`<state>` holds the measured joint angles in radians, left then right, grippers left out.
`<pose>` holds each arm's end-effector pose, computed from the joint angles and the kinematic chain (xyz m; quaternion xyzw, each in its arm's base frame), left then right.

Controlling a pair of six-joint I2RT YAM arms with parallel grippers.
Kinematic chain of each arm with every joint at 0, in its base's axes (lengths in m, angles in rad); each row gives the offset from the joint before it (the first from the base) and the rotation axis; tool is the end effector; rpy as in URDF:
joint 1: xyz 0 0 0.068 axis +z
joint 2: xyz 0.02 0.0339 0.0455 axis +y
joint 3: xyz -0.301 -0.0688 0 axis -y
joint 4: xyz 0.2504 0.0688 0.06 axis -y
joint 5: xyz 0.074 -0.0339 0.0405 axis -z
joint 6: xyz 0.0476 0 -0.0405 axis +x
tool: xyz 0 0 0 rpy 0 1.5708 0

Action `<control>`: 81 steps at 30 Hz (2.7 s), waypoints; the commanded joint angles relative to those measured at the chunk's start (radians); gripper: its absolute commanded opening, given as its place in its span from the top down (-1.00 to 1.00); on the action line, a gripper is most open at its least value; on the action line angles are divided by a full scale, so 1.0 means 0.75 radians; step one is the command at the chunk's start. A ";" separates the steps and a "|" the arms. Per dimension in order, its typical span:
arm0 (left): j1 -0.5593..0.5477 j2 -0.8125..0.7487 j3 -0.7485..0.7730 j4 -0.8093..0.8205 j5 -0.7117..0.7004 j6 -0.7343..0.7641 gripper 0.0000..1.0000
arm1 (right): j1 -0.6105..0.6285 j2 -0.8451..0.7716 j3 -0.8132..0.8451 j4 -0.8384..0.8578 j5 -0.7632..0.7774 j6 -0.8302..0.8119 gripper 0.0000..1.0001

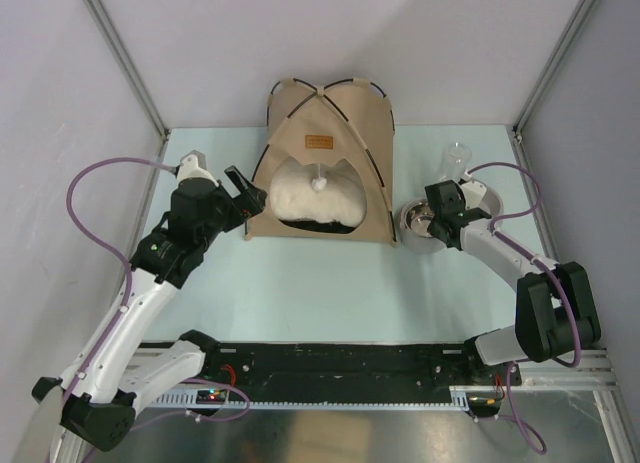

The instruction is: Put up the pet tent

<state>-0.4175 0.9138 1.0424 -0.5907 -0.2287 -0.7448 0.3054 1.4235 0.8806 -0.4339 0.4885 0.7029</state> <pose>0.1731 -0.0650 0.3898 -0.1969 0.8236 -0.2060 0.4904 0.2796 0.0647 0.2371 0.2526 0.8956 -0.0653 0.3603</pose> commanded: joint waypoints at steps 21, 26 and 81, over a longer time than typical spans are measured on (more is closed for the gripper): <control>0.018 -0.019 -0.001 0.011 -0.024 -0.021 -0.99 | -0.014 0.109 0.004 0.072 -0.001 -0.020 0.95; 0.021 -0.020 -0.003 0.012 -0.023 -0.021 -0.99 | -0.015 0.126 0.004 0.077 -0.030 -0.032 0.85; 0.040 -0.028 -0.009 0.012 -0.009 -0.032 -0.99 | 0.213 0.081 -0.022 0.014 -0.168 -0.041 -0.10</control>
<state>-0.3985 0.9138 1.0424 -0.5938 -0.2295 -0.7521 0.4717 1.4513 0.8646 -0.4751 0.3729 0.6788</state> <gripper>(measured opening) 0.996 0.546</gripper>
